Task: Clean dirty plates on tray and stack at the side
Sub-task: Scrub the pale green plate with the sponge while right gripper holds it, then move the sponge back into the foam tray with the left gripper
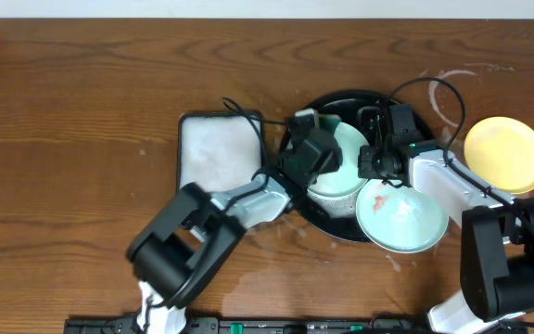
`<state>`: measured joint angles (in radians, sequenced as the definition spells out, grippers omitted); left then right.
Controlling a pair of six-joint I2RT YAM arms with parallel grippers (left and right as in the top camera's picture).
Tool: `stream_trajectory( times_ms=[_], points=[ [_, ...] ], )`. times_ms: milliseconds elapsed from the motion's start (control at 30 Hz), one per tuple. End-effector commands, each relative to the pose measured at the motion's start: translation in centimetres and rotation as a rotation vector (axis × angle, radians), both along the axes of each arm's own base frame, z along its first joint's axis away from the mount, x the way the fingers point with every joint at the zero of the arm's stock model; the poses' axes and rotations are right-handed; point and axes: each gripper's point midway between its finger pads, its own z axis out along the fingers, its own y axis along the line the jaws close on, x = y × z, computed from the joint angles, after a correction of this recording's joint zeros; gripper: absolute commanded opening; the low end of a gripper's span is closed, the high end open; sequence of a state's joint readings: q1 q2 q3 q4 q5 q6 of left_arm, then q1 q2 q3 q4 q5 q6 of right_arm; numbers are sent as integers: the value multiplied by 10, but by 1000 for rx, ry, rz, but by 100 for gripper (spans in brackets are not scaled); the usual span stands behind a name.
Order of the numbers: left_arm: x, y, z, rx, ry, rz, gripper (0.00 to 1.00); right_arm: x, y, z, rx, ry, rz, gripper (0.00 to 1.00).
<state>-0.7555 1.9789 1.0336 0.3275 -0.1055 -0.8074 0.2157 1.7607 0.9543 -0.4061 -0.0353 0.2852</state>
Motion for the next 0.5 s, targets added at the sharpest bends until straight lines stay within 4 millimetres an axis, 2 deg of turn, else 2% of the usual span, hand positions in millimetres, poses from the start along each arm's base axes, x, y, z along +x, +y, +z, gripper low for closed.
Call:
stream_trajectory(
  times_ms=[0, 133, 267, 367, 467],
  points=[
    [-2, 7, -23, 38, 34, -8, 8, -15, 1, -11, -6, 54, 12, 1],
    [2, 33, -34, 193, 26, -36, 8, -16, 1, -11, -6, 56, 12, 1],
    [9, 78, -24, 318, 40, 47, 7, -16, 0, -11, -7, 60, 11, 1],
    [17, 106, 1, 410, -8, 92, 7, -17, 0, -12, -8, 62, 11, 1],
    [26, 120, 44, 482, -114, 101, 7, -17, 1, -12, -7, 62, 12, 1]
  ],
)
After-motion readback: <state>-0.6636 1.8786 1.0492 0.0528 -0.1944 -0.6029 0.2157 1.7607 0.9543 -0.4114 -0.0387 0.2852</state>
